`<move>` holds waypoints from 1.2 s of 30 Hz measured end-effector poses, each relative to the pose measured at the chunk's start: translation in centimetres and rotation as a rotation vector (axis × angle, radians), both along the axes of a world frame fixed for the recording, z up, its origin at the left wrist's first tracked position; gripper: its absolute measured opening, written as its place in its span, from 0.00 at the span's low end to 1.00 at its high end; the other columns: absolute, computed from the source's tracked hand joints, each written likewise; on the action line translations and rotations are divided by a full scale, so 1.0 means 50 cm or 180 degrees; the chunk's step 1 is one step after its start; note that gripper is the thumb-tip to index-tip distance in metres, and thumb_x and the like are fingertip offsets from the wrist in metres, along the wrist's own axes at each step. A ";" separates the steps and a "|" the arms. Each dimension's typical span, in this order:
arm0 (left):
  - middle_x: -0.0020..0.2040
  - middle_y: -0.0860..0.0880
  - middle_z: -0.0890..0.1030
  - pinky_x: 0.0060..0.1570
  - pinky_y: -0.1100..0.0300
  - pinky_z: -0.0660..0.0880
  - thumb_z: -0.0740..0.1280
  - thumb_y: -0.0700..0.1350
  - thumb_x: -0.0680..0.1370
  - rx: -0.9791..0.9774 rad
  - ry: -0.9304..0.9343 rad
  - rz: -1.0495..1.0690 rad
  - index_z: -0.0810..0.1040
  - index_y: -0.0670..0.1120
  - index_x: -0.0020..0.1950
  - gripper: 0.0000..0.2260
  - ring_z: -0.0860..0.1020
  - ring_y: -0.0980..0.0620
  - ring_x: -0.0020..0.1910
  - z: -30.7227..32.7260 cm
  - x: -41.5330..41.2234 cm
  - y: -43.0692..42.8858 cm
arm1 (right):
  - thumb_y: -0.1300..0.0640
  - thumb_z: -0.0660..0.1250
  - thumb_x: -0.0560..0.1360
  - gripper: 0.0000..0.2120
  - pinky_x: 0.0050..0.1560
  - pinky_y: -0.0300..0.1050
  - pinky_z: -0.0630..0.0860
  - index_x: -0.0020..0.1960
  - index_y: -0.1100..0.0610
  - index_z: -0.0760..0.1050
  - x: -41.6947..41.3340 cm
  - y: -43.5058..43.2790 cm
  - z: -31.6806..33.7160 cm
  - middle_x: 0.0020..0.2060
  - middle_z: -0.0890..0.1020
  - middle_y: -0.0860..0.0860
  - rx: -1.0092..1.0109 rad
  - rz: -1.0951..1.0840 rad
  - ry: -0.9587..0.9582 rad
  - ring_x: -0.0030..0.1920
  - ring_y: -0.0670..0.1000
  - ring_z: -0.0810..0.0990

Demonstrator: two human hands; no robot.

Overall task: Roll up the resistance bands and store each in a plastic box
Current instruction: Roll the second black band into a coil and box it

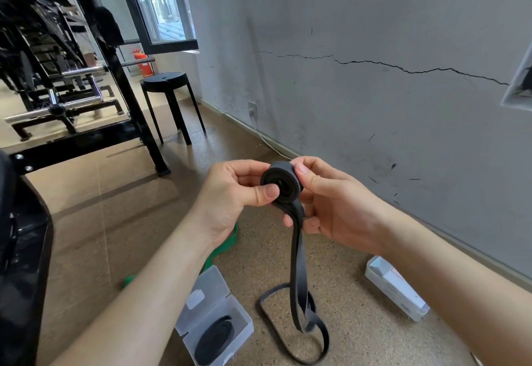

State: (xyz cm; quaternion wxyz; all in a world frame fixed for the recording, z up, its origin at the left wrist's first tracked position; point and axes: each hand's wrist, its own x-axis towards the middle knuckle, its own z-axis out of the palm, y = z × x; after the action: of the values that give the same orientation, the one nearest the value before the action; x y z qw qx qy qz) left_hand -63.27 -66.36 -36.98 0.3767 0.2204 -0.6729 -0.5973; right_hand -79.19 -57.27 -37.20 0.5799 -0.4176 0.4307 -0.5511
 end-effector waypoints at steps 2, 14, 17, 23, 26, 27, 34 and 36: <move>0.38 0.47 0.85 0.44 0.59 0.78 0.75 0.38 0.61 -0.0064 -0.0115 0.0033 0.86 0.46 0.39 0.09 0.81 0.51 0.39 0.005 0.000 0.003 | 0.50 0.66 0.71 0.14 0.25 0.38 0.64 0.52 0.54 0.68 -0.002 0.002 0.000 0.41 0.79 0.57 -0.0010 -0.0057 -0.0076 0.33 0.57 0.80; 0.41 0.49 0.86 0.37 0.64 0.76 0.75 0.45 0.63 0.0015 -0.0303 0.0105 0.84 0.48 0.45 0.12 0.82 0.55 0.41 0.015 0.004 0.016 | 0.55 0.69 0.69 0.17 0.25 0.38 0.61 0.52 0.55 0.65 0.001 -0.002 -0.003 0.39 0.82 0.54 -0.0155 -0.0596 -0.0113 0.33 0.59 0.82; 0.39 0.51 0.86 0.35 0.65 0.76 0.74 0.46 0.64 -0.0216 -0.0415 0.0362 0.83 0.47 0.45 0.11 0.82 0.56 0.39 0.018 0.001 0.017 | 0.56 0.69 0.70 0.16 0.24 0.38 0.61 0.52 0.55 0.65 0.004 0.000 -0.004 0.36 0.82 0.51 -0.0189 -0.0626 0.0015 0.35 0.60 0.83; 0.34 0.51 0.84 0.40 0.64 0.77 0.76 0.38 0.65 -0.0364 -0.0423 0.0811 0.83 0.48 0.39 0.07 0.82 0.55 0.37 0.022 -0.005 0.009 | 0.49 0.74 0.67 0.23 0.35 0.44 0.75 0.57 0.53 0.69 0.023 0.008 0.011 0.47 0.83 0.55 -0.0559 -0.0795 0.1071 0.44 0.60 0.85; 0.33 0.50 0.83 0.42 0.59 0.74 0.80 0.42 0.57 -0.0102 -0.0422 0.0688 0.83 0.48 0.34 0.09 0.80 0.51 0.38 0.024 0.002 0.005 | 0.56 0.78 0.68 0.22 0.43 0.55 0.83 0.55 0.50 0.69 0.025 0.007 0.010 0.45 0.83 0.55 -0.0895 -0.1018 0.1823 0.41 0.59 0.85; 0.32 0.49 0.82 0.42 0.58 0.74 0.80 0.40 0.57 0.0054 -0.0380 0.0579 0.83 0.48 0.32 0.09 0.79 0.50 0.37 0.023 0.003 0.004 | 0.58 0.77 0.68 0.22 0.45 0.57 0.82 0.55 0.49 0.69 0.023 0.006 0.010 0.44 0.83 0.55 -0.0909 -0.1040 0.1868 0.39 0.59 0.85; 0.35 0.47 0.83 0.35 0.63 0.78 0.85 0.50 0.49 0.0837 0.0156 -0.0378 0.83 0.47 0.33 0.18 0.81 0.52 0.34 0.018 0.023 -0.011 | 0.65 0.76 0.69 0.23 0.27 0.36 0.73 0.56 0.53 0.67 0.028 0.013 0.028 0.47 0.81 0.64 -0.0803 -0.0792 0.1220 0.37 0.67 0.83; 0.38 0.46 0.84 0.38 0.62 0.80 0.83 0.53 0.52 0.0796 0.0144 -0.0387 0.85 0.47 0.36 0.18 0.82 0.52 0.37 0.020 0.029 -0.009 | 0.64 0.76 0.69 0.23 0.26 0.37 0.72 0.56 0.53 0.67 0.029 0.010 0.027 0.46 0.81 0.64 -0.0792 -0.0821 0.1160 0.36 0.65 0.84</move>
State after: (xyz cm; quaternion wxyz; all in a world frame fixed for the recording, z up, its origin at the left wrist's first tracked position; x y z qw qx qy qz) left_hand -61.83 -66.84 -35.99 0.3245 0.2109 -0.5967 -0.7030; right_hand -77.74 -56.77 -35.83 0.3617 -0.5198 0.5068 -0.5850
